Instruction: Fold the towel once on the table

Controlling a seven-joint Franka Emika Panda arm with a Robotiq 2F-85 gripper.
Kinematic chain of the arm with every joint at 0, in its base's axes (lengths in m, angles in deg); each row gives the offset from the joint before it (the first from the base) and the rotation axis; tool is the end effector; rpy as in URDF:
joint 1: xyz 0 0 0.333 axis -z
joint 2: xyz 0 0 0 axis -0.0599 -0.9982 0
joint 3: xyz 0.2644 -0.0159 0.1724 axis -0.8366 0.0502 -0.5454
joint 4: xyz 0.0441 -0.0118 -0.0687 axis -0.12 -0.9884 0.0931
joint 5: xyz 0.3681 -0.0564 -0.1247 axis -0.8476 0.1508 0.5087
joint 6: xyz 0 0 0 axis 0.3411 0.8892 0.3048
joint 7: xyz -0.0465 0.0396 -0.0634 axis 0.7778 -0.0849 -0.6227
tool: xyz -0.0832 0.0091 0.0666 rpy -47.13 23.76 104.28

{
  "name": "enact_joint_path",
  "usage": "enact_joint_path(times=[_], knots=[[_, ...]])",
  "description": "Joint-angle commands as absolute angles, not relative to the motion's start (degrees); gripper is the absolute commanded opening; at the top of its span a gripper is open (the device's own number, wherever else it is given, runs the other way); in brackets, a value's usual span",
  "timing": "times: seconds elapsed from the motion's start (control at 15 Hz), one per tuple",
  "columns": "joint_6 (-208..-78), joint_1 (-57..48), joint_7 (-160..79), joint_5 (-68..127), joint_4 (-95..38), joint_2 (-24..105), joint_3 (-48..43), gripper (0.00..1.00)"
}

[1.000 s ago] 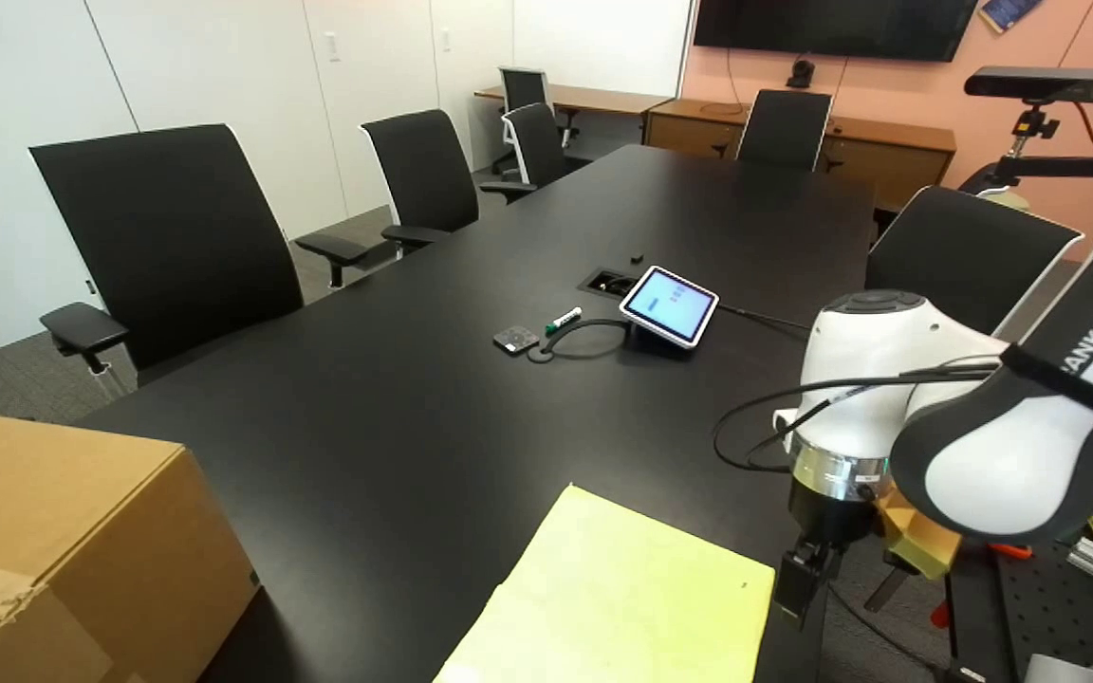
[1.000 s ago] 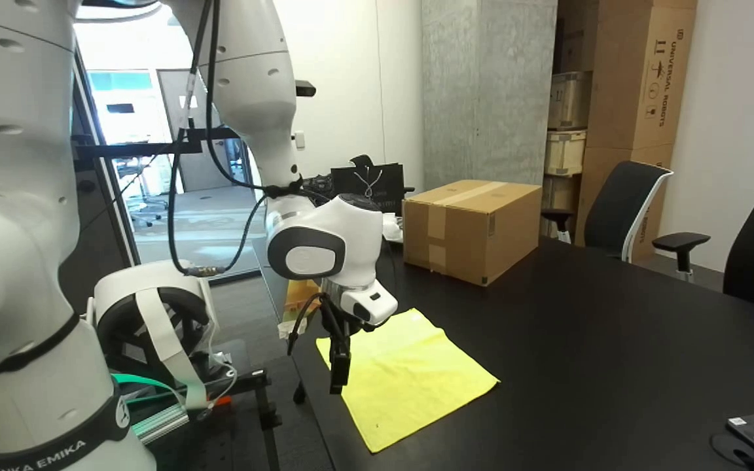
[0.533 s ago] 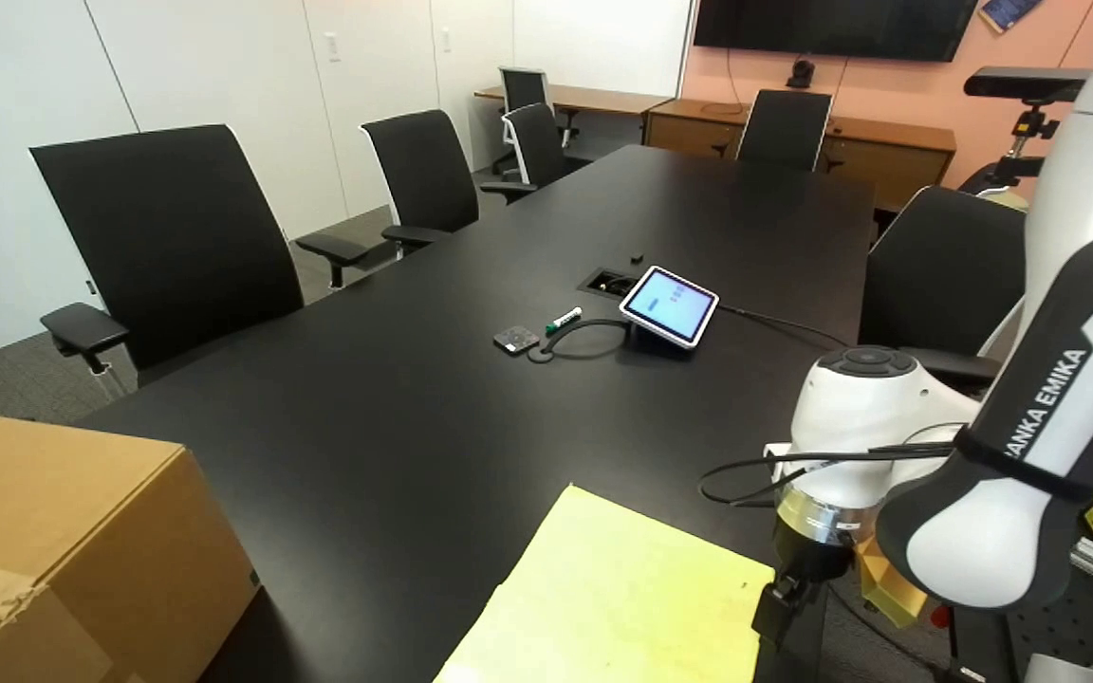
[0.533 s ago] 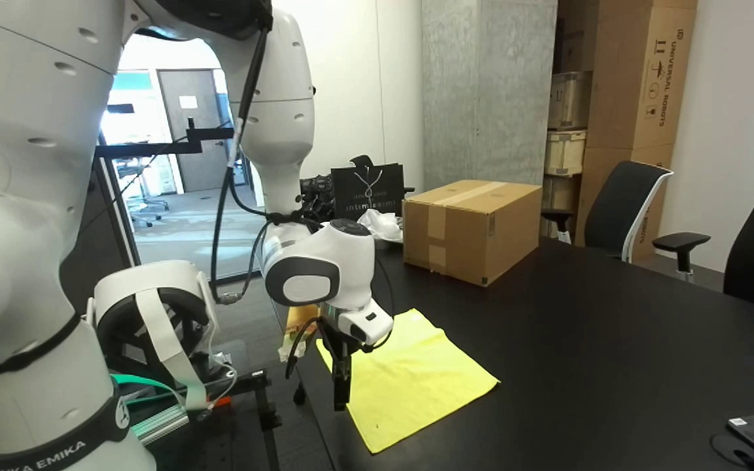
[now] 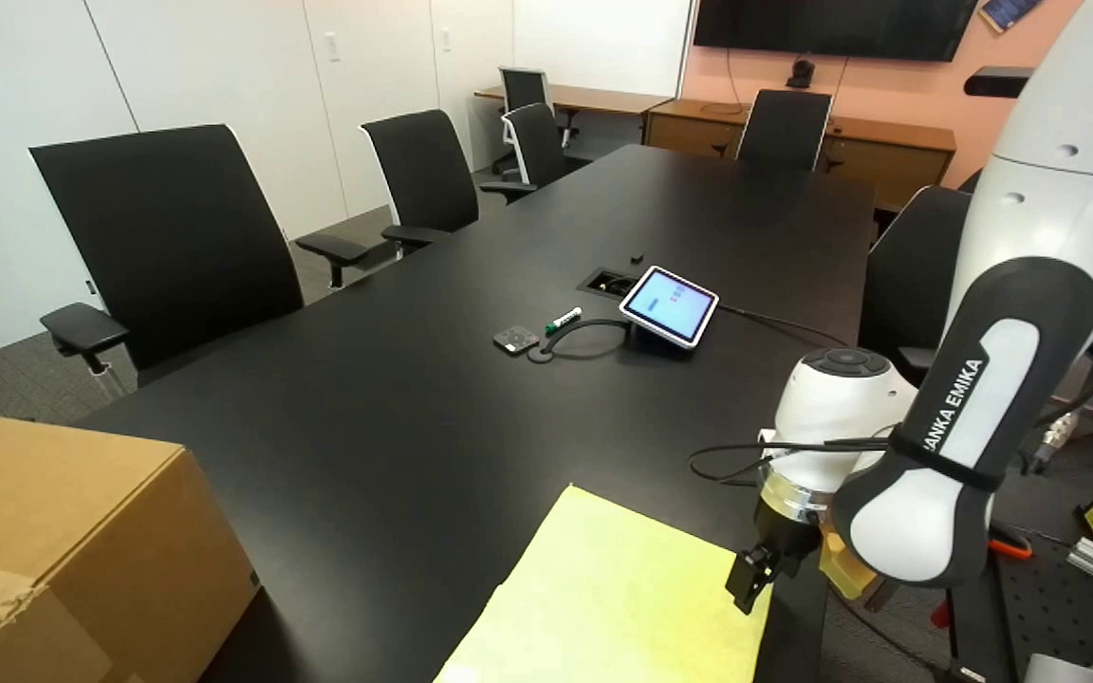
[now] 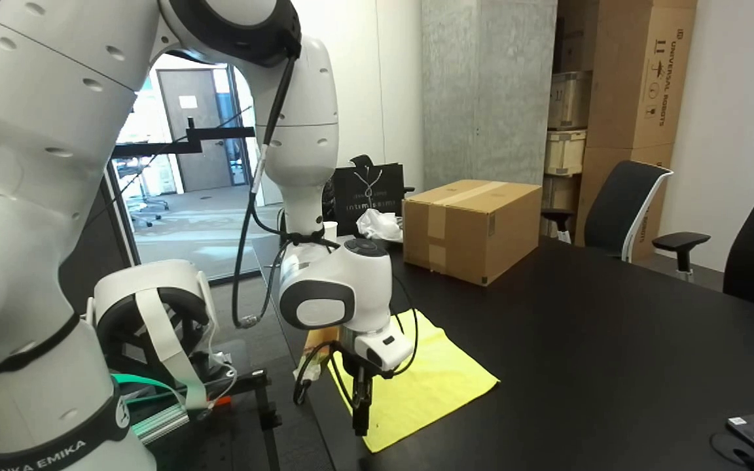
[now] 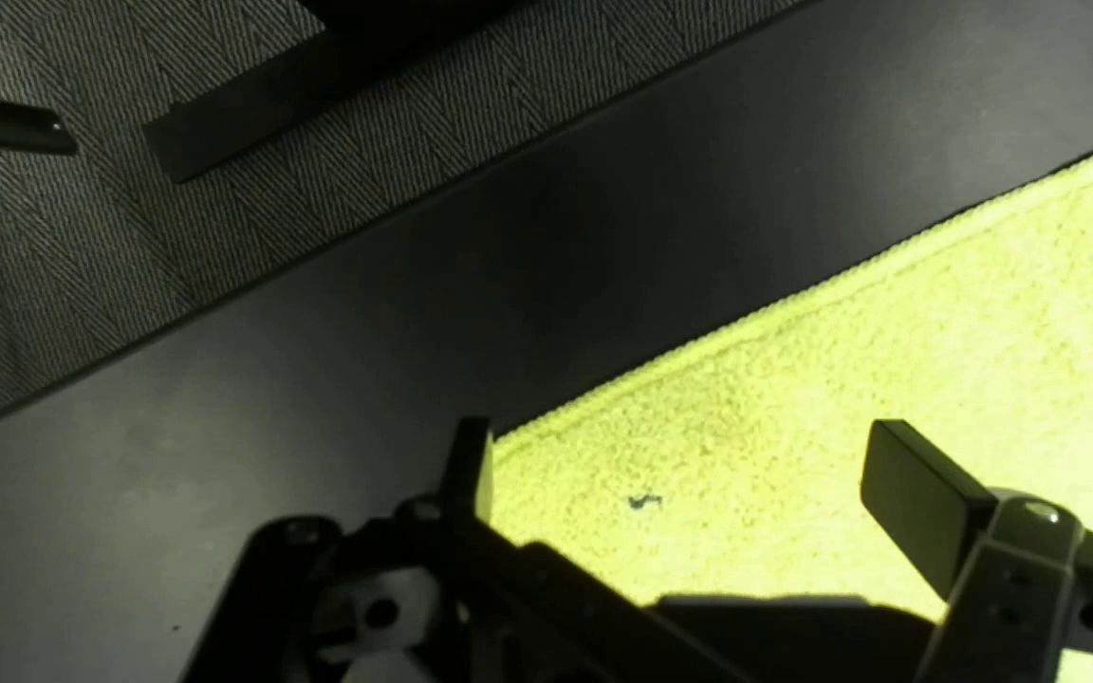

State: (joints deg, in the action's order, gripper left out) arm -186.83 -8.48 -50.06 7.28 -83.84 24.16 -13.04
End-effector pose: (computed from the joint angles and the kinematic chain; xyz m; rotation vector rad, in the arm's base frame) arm 0.3940 0.0626 0.0589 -3.0244 0.6133 0.0926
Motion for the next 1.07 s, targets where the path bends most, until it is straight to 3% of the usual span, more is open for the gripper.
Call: enact_joint_path(times=[0.0, 0.4, 1.0], knots=[[-188.47, -8.24, -50.8, 8.97, -81.95, 22.37, -11.67, 1.0], [-188.12, 0.18, -44.09, 13.38, -79.22, 20.48, -17.55, 1.0], [-187.45, 1.04, -43.14, 15.62, -74.39, 14.61, -14.8, 1.0]])
